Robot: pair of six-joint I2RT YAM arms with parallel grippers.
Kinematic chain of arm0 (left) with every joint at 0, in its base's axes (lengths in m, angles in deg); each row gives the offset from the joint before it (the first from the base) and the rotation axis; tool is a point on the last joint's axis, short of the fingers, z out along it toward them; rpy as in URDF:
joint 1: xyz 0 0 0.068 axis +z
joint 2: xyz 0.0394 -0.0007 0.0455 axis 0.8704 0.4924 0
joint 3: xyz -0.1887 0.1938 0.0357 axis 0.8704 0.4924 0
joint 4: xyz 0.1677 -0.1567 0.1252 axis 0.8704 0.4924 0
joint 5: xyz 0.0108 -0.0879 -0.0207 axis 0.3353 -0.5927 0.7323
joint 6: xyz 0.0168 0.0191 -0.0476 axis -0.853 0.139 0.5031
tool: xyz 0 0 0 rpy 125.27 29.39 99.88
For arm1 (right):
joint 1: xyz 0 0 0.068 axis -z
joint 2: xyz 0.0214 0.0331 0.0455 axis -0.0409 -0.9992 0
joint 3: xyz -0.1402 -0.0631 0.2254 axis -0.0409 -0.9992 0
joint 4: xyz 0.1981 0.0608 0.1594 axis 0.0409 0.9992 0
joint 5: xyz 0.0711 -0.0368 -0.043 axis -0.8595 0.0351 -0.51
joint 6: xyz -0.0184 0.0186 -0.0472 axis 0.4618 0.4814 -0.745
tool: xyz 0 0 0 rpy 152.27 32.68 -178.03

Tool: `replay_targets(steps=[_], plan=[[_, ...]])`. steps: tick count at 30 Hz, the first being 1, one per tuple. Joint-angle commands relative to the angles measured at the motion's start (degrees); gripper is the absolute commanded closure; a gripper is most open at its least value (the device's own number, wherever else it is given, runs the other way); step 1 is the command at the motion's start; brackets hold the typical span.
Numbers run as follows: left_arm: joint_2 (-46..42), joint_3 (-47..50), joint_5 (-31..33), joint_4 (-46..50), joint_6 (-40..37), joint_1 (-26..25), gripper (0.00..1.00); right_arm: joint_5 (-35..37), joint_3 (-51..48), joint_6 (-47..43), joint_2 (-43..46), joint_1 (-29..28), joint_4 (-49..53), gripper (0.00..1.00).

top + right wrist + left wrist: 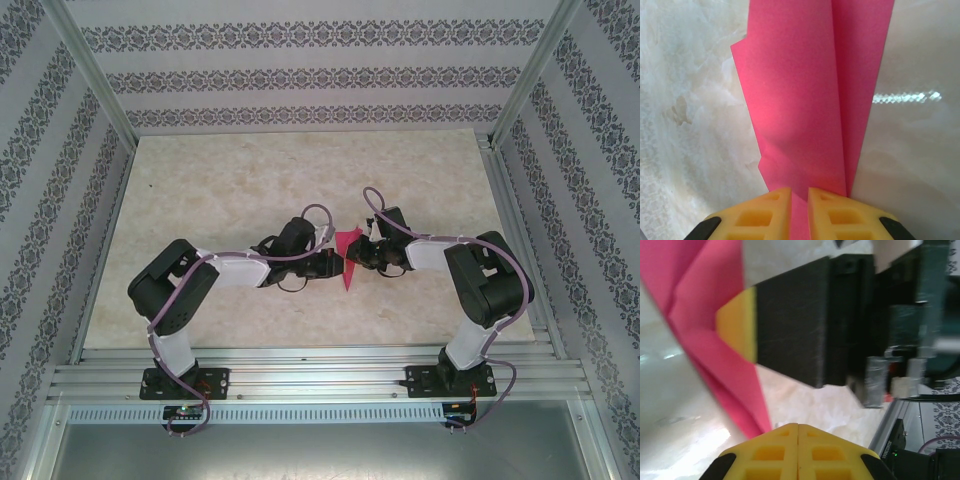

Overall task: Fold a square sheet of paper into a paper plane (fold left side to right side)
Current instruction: Fold the wing for the fifth time at the center of the table.

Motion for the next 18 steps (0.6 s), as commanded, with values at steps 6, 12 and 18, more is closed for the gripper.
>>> replay_targets(steps=[6,12,18], plan=[[5.43,-2.54,1.4,-4.25,2.44,-2.0,0.92,2.54,-1.41,0.68,-2.37,0.31,1.58,0.83],[9.05,-2.86,3.14,-3.8,3.33,-2.89,0.91,2.08,-1.45,1.51,-2.21,0.36,0.88,0.83],[9.78,-1.58,6.58,1.2,3.88,-3.93,0.91,0.99,-1.21,2.94,-0.26,0.53,-1.1,0.83]])
